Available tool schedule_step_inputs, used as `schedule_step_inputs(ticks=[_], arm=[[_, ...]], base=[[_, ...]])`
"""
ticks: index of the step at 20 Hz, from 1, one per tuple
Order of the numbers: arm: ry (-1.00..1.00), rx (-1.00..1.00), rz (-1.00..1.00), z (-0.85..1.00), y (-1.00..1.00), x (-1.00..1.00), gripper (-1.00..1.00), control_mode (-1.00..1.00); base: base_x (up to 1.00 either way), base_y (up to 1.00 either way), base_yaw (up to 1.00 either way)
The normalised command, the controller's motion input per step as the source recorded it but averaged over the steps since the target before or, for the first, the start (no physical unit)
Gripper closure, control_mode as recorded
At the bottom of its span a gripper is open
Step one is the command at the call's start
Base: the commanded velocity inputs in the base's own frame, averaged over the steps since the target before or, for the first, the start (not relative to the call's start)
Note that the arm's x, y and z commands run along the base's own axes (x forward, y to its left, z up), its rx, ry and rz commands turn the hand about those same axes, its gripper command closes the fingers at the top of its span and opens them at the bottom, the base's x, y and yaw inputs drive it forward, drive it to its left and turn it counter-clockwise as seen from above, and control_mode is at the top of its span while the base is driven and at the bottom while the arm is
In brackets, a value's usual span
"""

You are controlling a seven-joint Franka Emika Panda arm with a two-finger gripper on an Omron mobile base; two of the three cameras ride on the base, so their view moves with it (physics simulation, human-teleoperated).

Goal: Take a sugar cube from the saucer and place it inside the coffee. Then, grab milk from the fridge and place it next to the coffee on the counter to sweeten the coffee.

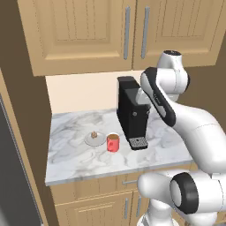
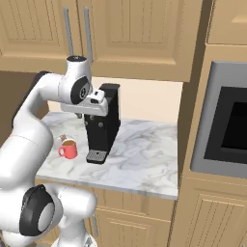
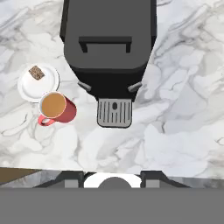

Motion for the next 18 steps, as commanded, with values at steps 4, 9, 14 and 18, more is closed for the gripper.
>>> schedule_step_inputs(ticks=[4,9,14,18], arm=[[0.00,-0.06,0.00,-0.08,0.52,-0.38,-1.00,-1.00],[0.00,-0.16,0.10,-0.43,1.00,-0.56,-1.00,-1.00],[0.00,-0.10,0.10,-0.38,1.00,-0.25,-1.00,-1.00],[0.04,-0.08,0.07,-0.04,0.56,-0.01,-1.00,-1.00]], base=[[0.00,0.00,0.00],[0.00,0.00,0.00],[0.00,0.00,0.00],[0.00,0.00,0.00]])
